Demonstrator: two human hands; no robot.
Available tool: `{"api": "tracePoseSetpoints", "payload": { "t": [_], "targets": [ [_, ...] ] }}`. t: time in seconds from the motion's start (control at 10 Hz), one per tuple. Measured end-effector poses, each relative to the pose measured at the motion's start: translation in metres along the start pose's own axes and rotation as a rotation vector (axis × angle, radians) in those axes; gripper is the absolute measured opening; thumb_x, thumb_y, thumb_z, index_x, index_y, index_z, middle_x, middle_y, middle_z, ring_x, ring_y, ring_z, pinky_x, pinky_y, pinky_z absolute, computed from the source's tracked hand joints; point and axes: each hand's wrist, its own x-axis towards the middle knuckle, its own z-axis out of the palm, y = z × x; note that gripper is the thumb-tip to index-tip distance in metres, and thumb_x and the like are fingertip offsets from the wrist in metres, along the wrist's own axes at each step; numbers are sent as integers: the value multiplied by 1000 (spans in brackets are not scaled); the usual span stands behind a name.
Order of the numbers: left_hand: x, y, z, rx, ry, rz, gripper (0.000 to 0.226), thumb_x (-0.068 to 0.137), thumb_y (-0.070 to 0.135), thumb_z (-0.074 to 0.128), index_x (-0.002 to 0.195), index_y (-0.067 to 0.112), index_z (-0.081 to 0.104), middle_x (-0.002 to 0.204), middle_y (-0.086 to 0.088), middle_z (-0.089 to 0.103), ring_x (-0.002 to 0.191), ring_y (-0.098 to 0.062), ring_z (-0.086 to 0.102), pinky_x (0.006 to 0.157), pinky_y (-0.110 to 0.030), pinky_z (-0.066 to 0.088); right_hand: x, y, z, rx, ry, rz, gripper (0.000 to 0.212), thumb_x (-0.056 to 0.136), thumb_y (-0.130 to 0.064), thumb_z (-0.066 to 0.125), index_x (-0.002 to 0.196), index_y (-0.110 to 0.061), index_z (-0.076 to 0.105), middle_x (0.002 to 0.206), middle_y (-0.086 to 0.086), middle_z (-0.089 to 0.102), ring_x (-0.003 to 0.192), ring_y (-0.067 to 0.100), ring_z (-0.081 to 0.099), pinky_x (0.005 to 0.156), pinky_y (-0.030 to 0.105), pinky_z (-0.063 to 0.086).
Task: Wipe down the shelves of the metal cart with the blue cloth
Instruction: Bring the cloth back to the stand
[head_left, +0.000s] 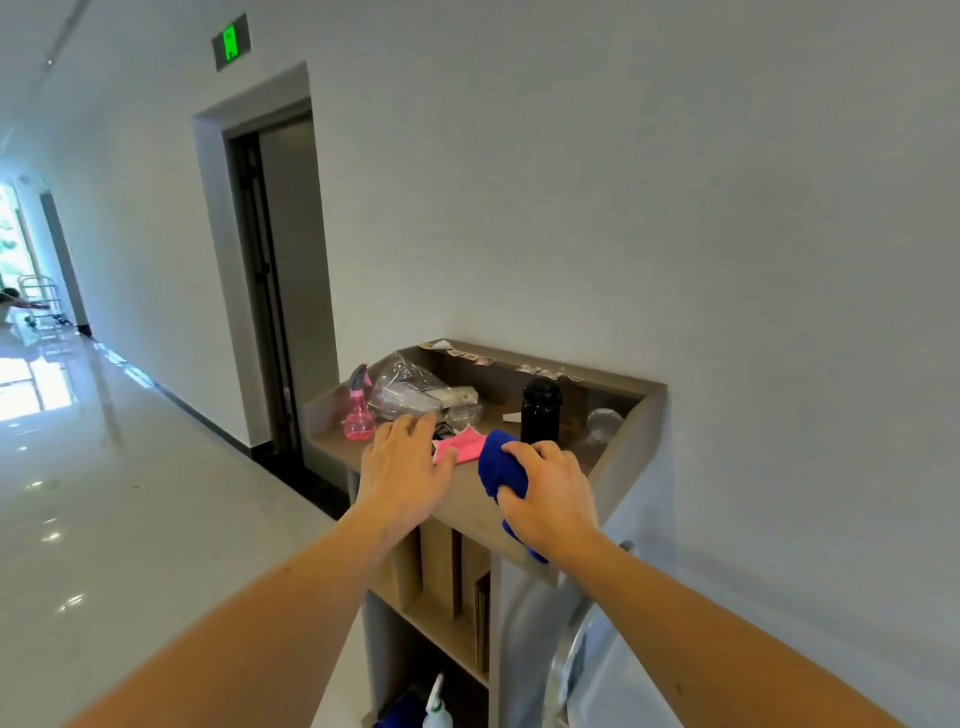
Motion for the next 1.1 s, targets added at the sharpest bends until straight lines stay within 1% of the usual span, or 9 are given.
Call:
{"api": "tracePoseSetpoints", "payload": {
  "t": [0.1,0.2,0.3,0.5,0.6,0.7,0.8,1.0,1.1],
  "targets": [
    [30,-16,13,-6,6,-17,54,95,50,51,142,25,44,140,-2,51,131,-24,40,104,-43,40,34,4,21,-29,-16,19,52,90,-37,60,140,-32,46,131,0,52,113,20,46,92,35,47],
    [64,-30,33,-2,-3,-20,53,95,50,52,141,25,46,141,-3,50,132,-25,40,105,-42,38,71,12,47,-47,-23,72,52,92,-37,57,142,-32,43,132,1,52,115,22,47,93,37,48],
    [100,-42,55,25,-49,-7,55,95,52,51,142,25,44,143,-2,49,134,-23,39,107,-41,37,105,24,71,-61,-52,132,51,93,-37,54,142,-32,42,132,2,52,114,23,47,93,38,47],
    [174,-56,95,-18,-70,25,54,96,50,50,143,25,44,144,-1,48,136,-22,37,109,-42,36,166,59,108,-125,-99,225,52,94,-39,50,145,-30,38,130,2,50,116,24,47,94,39,46],
    [197,-63,114,-24,-96,34,54,97,49,48,145,25,43,145,-2,47,136,-22,36,108,-41,36,182,72,126,-161,-108,282,50,95,-39,49,143,-30,39,129,1,50,116,23,47,95,40,45],
    [215,-70,133,-39,-117,51,50,96,48,47,141,25,46,142,-2,49,133,-22,38,105,-41,39,191,80,143,-180,-115,332,47,94,-37,50,140,-30,41,126,0,51,114,23,48,94,40,45],
    [227,-79,151,-29,-151,95,51,96,49,47,141,24,46,141,-2,49,131,-23,40,105,-42,41,192,84,159,-201,-113,385,47,94,-39,51,139,-30,42,125,0,51,114,23,48,93,41,44],
    [252,-91,169,-122,-162,191,51,94,50,49,139,25,48,140,-1,51,130,-22,41,105,-42,41,189,81,176,-214,-97,520,47,96,-38,52,142,-32,41,133,-1,50,122,23,46,99,43,44],
    [255,-96,171,-138,-183,267,54,95,51,49,143,25,44,144,-2,48,134,-23,39,108,-43,39,183,68,179,-269,-120,581,49,99,-41,46,147,-32,37,143,0,46,129,25,41,102,46,43]
  ]
}}
